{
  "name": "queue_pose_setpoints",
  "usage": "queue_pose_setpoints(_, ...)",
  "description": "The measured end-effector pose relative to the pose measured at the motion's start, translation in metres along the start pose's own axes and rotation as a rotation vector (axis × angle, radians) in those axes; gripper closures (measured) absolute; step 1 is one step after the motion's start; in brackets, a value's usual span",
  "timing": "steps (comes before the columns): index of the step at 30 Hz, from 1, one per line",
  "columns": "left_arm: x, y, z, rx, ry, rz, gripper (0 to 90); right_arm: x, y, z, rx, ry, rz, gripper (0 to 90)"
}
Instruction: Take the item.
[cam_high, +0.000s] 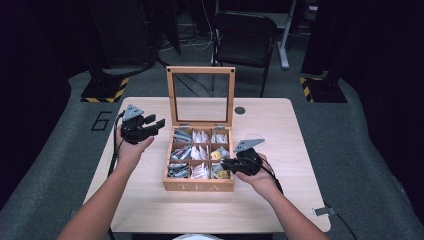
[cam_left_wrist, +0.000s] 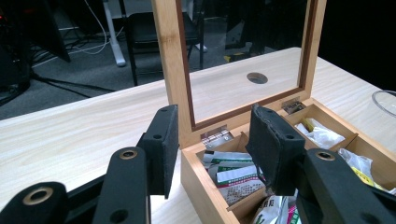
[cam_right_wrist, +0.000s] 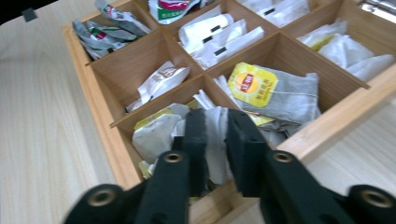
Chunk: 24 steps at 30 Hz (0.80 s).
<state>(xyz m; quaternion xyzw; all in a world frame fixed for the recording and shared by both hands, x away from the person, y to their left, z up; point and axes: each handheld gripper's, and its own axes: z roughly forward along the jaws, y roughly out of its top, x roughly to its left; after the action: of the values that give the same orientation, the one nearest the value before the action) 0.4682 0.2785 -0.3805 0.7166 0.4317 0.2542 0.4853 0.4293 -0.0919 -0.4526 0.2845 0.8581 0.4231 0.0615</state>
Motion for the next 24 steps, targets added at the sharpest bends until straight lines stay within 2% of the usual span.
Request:
queue_pose_setpoints(2, 0.0, 0.0, 0.0, -0.002, 0.001, -0.004, 53.1, 0.001, 0.0, 0.001, -0.001, 0.013, -0.014, 86.0)
queue_pose_setpoints(5, 0.0, 0.0, -0.001, -0.004, 0.001, -0.001, 53.1, 0.003, 0.002, 0.0, -0.011, 0.026, -0.023, 88.8)
queue_pose_setpoints(15, -0.001, 0.0, 0.0, -0.002, 0.003, 0.0, 53.1, 0.006, 0.006, -0.003, -0.029, 0.034, -0.043, 89.4)
queue_pose_setpoints(18, -0.001, 0.001, 0.0, -0.003, 0.004, -0.002, 53.1, 0.007, 0.014, -0.008, -0.042, 0.036, -0.043, 89.5)
queue_pose_setpoints(24, -0.001, 0.002, -0.002, -0.001, 0.002, 0.0, 53.1, 0.009, 0.03, -0.017, -0.056, 0.025, -0.085, 89.5)
